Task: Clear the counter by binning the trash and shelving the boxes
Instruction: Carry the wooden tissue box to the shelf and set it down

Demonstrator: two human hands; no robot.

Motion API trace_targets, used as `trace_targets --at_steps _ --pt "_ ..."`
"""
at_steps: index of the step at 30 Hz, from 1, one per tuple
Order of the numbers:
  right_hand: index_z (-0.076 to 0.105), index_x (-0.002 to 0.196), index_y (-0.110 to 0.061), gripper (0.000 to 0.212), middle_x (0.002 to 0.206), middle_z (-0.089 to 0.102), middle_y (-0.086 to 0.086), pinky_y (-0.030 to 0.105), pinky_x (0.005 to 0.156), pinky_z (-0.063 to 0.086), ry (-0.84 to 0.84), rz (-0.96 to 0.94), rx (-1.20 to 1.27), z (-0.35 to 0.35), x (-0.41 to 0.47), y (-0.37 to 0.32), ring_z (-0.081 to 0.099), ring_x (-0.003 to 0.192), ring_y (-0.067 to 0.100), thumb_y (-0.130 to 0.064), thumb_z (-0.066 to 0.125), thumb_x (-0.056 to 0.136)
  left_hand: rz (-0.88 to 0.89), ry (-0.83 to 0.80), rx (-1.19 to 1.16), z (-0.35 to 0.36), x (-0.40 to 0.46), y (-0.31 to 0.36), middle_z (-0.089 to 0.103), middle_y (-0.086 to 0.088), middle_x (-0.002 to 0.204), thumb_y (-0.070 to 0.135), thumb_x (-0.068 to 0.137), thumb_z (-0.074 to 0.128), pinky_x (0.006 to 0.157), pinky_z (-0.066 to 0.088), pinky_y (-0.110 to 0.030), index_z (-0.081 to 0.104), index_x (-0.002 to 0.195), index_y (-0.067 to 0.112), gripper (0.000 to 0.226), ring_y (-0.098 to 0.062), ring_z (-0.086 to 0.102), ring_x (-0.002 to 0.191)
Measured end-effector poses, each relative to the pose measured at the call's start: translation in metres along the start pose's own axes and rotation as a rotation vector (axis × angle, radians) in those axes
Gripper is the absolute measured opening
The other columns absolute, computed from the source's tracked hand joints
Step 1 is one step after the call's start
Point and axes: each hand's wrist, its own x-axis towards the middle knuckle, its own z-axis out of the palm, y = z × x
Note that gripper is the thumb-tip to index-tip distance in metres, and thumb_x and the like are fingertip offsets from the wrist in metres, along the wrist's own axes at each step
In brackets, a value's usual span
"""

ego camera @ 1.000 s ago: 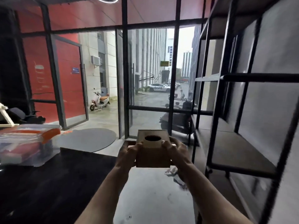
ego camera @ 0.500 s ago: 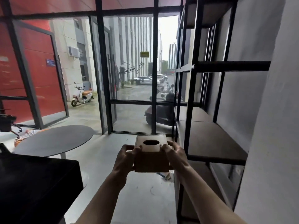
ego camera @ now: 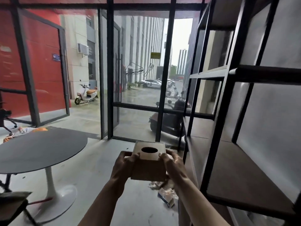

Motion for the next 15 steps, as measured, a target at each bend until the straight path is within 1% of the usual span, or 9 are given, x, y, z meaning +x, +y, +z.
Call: trace_targets --at_steps 1,3,4,5,7,9,12,15 --pt "0.064 0.124 -0.031 0.052 0.102 0.073 0.005 0.036 0.076 0.059 -0.003 -0.005 0.0 0.008 0.025 0.001 0.069 0.092 0.019 -0.05 0.064 0.076 0.003 0.004 0.0 0.0 0.025 0.001 0.067 -0.012 0.112 0.051 0.074 0.065 0.077 0.06 -0.045 0.059 0.118 0.018 0.054 -0.028 0.067 0.099" --pt "0.066 0.123 -0.028 0.061 0.105 0.074 0.007 0.045 0.086 0.06 0.001 0.016 0.004 0.022 0.068 0.003 0.07 0.095 0.023 -0.055 0.063 0.068 -0.005 0.011 0.001 0.003 0.066 -0.003 0.066 -0.014 0.113 0.046 0.083 0.066 0.079 0.059 -0.047 0.059 0.119 0.016 0.047 -0.028 0.066 0.098" --pt "0.067 0.121 -0.029 0.064 0.106 0.075 0.008 0.047 0.089 0.06 -0.002 0.035 0.011 0.028 0.086 0.003 0.071 0.097 0.024 -0.057 0.062 0.063 -0.011 0.012 -0.001 0.004 0.085 -0.005 0.066 -0.014 0.113 0.045 0.084 0.066 0.079 0.059 -0.047 0.059 0.119 0.016 0.046 -0.028 0.066 0.099" --pt "0.067 0.119 -0.031 0.063 0.106 0.075 0.008 0.048 0.09 0.06 -0.003 0.042 0.014 0.033 0.104 0.004 0.071 0.098 0.025 -0.057 0.061 0.062 -0.018 0.016 0.0 0.006 0.103 -0.007 0.066 -0.014 0.113 0.046 0.082 0.066 0.078 0.059 -0.046 0.059 0.119 0.016 0.048 -0.028 0.066 0.099" --pt "0.067 0.117 -0.034 0.056 0.102 0.075 0.004 0.048 0.09 0.06 0.001 0.046 0.018 0.043 0.14 0.004 0.071 0.097 0.025 -0.055 0.061 0.065 -0.03 0.025 0.003 0.009 0.14 -0.007 0.065 -0.013 0.113 0.047 0.079 0.066 0.078 0.059 -0.046 0.059 0.118 0.017 0.049 -0.028 0.065 0.099" --pt "0.068 0.117 -0.034 0.056 0.1 0.074 0.003 0.051 0.087 0.061 0.002 0.045 0.024 0.052 0.18 0.008 0.071 0.095 0.026 -0.054 0.062 0.065 -0.038 0.034 0.008 0.013 0.179 -0.009 0.065 -0.011 0.111 0.048 0.073 0.064 0.082 0.058 -0.049 0.06 0.115 0.019 0.051 -0.028 0.066 0.098" --pt "0.066 0.118 -0.036 0.06 0.106 0.073 0.007 0.054 0.082 0.063 -0.008 0.065 0.058 0.067 0.241 0.018 0.072 0.095 0.027 -0.056 0.063 0.062 -0.042 0.034 0.015 0.022 0.237 -0.016 0.065 -0.01 0.112 0.05 0.071 0.062 0.084 0.059 -0.051 0.059 0.116 0.019 0.055 -0.028 0.065 0.099" --pt "0.065 0.119 -0.036 0.054 0.109 0.072 0.009 0.054 0.083 0.063 -0.016 0.072 0.106 0.078 0.305 0.023 0.071 0.096 0.027 -0.051 0.064 0.067 -0.036 0.035 0.026 0.036 0.302 -0.021 0.065 -0.011 0.113 0.05 0.071 0.062 0.083 0.059 -0.05 0.058 0.117 0.019 0.056 -0.029 0.066 0.099"
